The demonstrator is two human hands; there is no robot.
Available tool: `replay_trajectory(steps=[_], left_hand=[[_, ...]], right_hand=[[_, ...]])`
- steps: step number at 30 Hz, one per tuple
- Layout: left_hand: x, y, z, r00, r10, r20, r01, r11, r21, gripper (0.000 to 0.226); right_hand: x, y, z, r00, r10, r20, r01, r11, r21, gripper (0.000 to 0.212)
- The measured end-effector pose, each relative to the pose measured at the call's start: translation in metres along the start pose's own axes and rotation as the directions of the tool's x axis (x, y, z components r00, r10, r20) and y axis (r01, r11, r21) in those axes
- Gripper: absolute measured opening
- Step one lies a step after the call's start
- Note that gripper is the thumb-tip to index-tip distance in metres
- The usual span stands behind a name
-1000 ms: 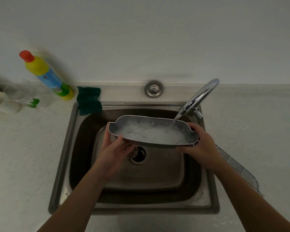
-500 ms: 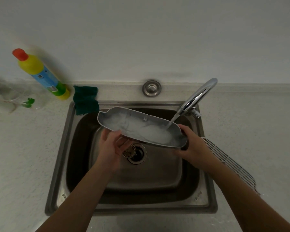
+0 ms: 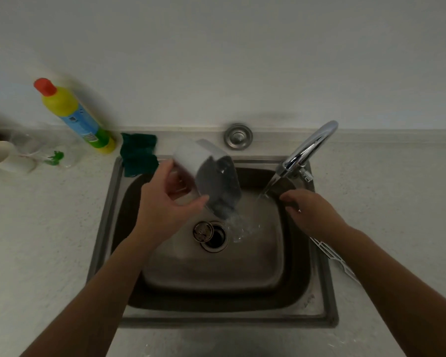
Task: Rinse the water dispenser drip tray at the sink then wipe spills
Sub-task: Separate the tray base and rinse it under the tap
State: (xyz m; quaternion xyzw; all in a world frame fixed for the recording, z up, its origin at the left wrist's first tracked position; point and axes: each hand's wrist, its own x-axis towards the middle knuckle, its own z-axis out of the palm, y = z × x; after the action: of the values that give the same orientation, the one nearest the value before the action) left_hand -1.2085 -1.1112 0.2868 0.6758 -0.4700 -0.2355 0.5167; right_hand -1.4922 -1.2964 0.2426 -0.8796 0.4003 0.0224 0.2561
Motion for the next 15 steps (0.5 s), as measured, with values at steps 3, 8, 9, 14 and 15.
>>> replay_trajectory(steps=[3,8,9,14,15], left_hand=[[-0.006,0.002,0.002,0.983,0.092,0.156,-0.136,0.944,0.301,0.074],[-0.017,-0.003,0.001,0.964,0.101,0.245,-0.208,0.861,0.465,0.078],[-0.019,-0.003,-0.002,0.97,0.115,0.216,-0.202,0.875,0.44,0.078],[-0.033,-0.008,0.003,0.957,0.008,0.29,-0.14,0.887,0.44,0.078],[-0.037,-0.011,0.003,0.957,-0.014,0.288,-0.123,0.884,0.451,0.079]], right_hand=[[-0.001,0.004,0.004,0.993,-0.005,0.115,0.018,0.994,-0.108,0.032],[0.001,0.009,0.004,0.966,0.038,0.255,0.026,0.969,-0.244,0.05],[0.002,0.011,0.004,0.964,0.045,0.263,0.026,0.966,-0.259,0.052],[0.007,0.021,0.004,0.931,0.135,0.34,-0.004,0.933,-0.359,0.061],[0.008,0.023,0.005,0.92,0.162,0.357,-0.013,0.923,-0.385,0.063]])
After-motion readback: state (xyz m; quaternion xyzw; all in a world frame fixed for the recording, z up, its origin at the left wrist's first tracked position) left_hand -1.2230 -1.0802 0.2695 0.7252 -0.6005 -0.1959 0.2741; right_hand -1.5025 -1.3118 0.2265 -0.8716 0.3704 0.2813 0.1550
